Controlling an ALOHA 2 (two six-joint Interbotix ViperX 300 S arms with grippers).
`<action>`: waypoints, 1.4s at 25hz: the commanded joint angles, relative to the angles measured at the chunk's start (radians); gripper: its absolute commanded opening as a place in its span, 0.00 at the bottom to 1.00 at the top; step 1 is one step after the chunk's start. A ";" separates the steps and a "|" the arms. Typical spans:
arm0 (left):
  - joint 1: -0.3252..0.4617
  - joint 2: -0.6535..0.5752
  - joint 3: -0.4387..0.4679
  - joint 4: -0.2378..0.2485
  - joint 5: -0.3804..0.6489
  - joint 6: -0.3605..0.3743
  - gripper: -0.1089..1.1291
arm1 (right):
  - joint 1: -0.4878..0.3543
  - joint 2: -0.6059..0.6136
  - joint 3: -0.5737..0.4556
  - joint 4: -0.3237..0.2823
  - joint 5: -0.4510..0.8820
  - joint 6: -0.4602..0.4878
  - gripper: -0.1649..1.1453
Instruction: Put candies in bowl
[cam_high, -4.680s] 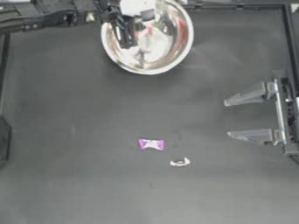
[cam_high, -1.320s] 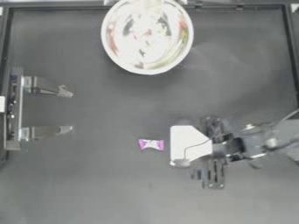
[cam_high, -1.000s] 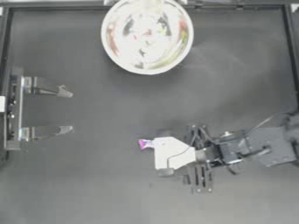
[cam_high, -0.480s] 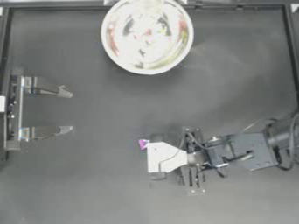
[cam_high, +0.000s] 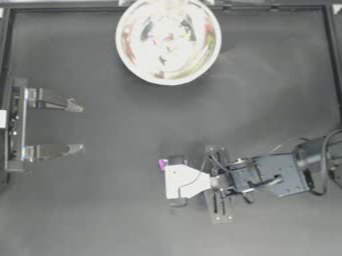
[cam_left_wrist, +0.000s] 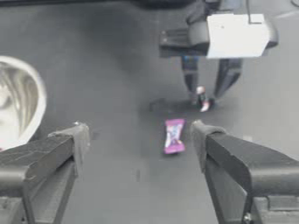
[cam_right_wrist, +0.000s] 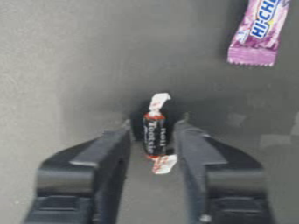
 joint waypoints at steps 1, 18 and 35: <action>0.002 0.002 -0.009 -0.002 -0.012 0.000 0.90 | 0.000 -0.014 -0.020 -0.003 0.002 0.003 0.59; 0.003 0.002 0.003 -0.002 -0.020 0.000 0.90 | -0.052 -0.192 0.037 -0.058 -0.075 0.035 0.43; 0.002 0.002 0.009 -0.002 -0.021 -0.002 0.90 | -0.495 -0.408 0.146 -0.278 -0.512 0.018 0.43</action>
